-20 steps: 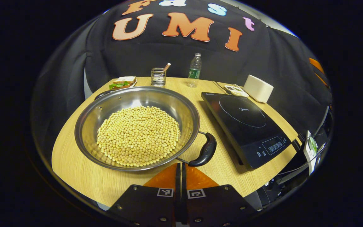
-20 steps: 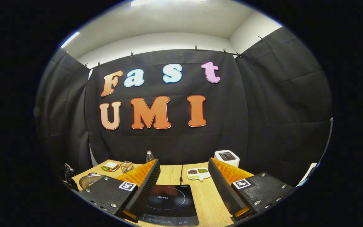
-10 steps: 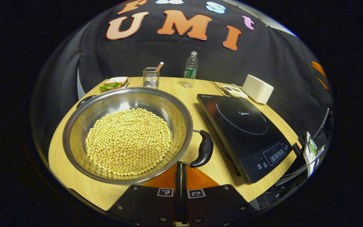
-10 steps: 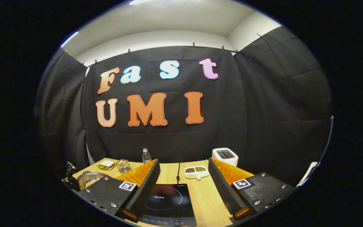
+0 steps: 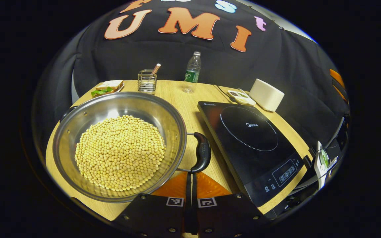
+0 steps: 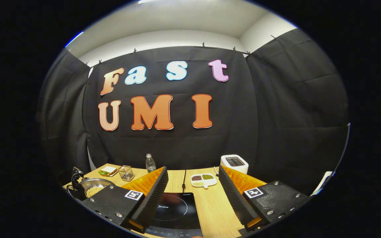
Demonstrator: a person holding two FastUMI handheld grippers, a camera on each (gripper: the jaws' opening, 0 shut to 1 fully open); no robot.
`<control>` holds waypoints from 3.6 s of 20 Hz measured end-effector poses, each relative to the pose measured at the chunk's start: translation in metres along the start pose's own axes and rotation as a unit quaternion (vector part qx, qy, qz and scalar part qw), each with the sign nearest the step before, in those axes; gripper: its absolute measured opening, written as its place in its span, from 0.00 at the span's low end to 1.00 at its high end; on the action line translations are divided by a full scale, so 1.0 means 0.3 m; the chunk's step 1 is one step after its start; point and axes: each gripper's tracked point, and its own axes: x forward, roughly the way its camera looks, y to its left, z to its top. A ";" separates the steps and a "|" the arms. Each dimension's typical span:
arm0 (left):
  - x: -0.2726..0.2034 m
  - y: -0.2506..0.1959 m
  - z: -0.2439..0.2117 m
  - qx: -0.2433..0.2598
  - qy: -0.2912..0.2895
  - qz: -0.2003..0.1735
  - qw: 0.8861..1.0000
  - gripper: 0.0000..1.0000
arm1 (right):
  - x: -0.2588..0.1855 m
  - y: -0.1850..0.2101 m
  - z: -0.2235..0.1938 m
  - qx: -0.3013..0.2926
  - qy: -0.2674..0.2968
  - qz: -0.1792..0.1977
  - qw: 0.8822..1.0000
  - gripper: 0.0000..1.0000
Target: First push the handle of the pot to place it horizontally, then grasp the pot with both hands and set it on the induction cooktop.
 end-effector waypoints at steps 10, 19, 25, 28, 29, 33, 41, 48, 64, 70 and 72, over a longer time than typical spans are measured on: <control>0.087 -0.004 0.049 0.011 0.002 0.011 1.000 0.01 | 0.021 -0.048 -0.014 0.006 0.002 -0.015 1.000 0.95; 0.138 0.001 0.085 0.012 0.000 0.027 1.000 0.01 | 0.034 -0.070 -0.033 0.009 0.006 -0.023 1.000 0.95; 0.087 -0.019 0.139 0.017 -0.025 0.033 0.999 0.01 | 0.023 -0.035 -0.032 0.015 0.008 -0.022 1.000 0.95; -0.014 -0.048 0.186 0.032 -0.058 0.016 0.998 0.02 | 0.014 0.019 -0.021 0.017 0.006 -0.013 1.000 0.95; -0.052 -0.049 0.212 0.039 -0.073 0.015 0.996 0.02 | 0.011 0.046 -0.018 0.018 0.006 -0.010 1.000 0.95; -0.221 0.072 0.311 0.052 -0.128 0.048 0.989 0.01 | 0.011 0.166 -0.035 0.024 0.008 0.006 1.000 0.95; -0.490 0.482 0.418 0.043 -0.219 0.129 0.966 0.02 | 0.069 0.524 -0.214 0.046 0.058 0.050 0.996 0.95; -0.444 0.775 0.422 0.004 -0.234 0.121 0.965 0.78 | 0.157 0.835 -0.467 0.066 0.130 0.067 0.987 0.95; -0.134 1.031 0.285 0.013 -0.116 0.138 0.984 0.84 | 0.328 1.094 -0.975 0.016 0.290 0.049 0.956 0.96; -0.048 1.033 0.247 -0.010 -0.096 0.115 0.989 0.83 | 0.335 1.138 -1.052 0.022 0.324 0.067 0.943 0.94; -0.049 1.033 0.246 -0.040 -0.088 0.112 0.989 0.66 | 0.340 1.137 -1.043 0.024 0.319 0.069 0.945 0.80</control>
